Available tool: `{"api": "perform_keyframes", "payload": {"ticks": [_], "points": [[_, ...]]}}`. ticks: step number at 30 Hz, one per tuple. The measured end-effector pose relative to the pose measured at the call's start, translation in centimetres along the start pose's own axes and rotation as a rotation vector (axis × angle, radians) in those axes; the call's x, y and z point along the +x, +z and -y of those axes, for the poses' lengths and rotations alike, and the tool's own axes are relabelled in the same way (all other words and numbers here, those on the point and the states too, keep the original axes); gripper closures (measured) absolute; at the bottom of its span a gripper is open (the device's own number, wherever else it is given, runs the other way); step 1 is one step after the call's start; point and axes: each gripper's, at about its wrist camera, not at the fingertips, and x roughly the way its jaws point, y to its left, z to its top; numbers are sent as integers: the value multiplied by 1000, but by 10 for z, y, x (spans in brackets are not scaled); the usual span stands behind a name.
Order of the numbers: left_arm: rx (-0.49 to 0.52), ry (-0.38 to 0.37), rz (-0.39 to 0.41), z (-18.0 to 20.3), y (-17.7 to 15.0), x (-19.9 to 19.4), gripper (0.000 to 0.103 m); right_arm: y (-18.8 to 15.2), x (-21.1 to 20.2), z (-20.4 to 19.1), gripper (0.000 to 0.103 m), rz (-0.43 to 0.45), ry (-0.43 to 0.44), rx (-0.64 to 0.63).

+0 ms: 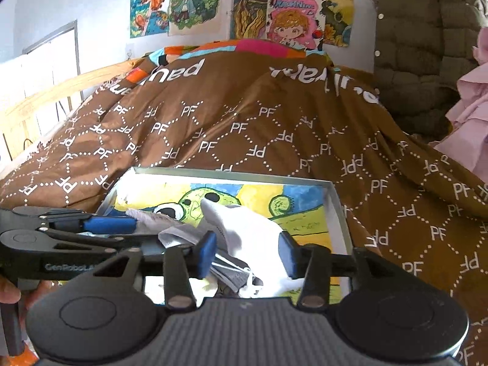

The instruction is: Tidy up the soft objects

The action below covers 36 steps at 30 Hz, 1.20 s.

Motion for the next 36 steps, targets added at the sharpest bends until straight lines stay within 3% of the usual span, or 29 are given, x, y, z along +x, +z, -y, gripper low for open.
{"api": "perform_keyframes", "payload": {"ticks": [4,6,8,12,16,23,36], "points": [[14,13,27,7,-4,-14,39,-4,-17,6,36,39,-7,34],[22,22,43,11,-6,-22,29,-6,-27,9,26,61,-12,53],[25,27,56,14,-8,-29,28,-9,-36,10,19,82,-14,67],[28,42,89,20,-12,-45,9,-14,-55,10,3,130,-31,73],[41,32,123,27,-16,-65,1,-21,-74,8,0,164,-43,68],[118,37,188,43,-33,-98,1,-40,-101,2,0,185,-73,67],[172,41,177,67,-71,-133,1,-83,-138,-4,0,193,-127,88]]}}
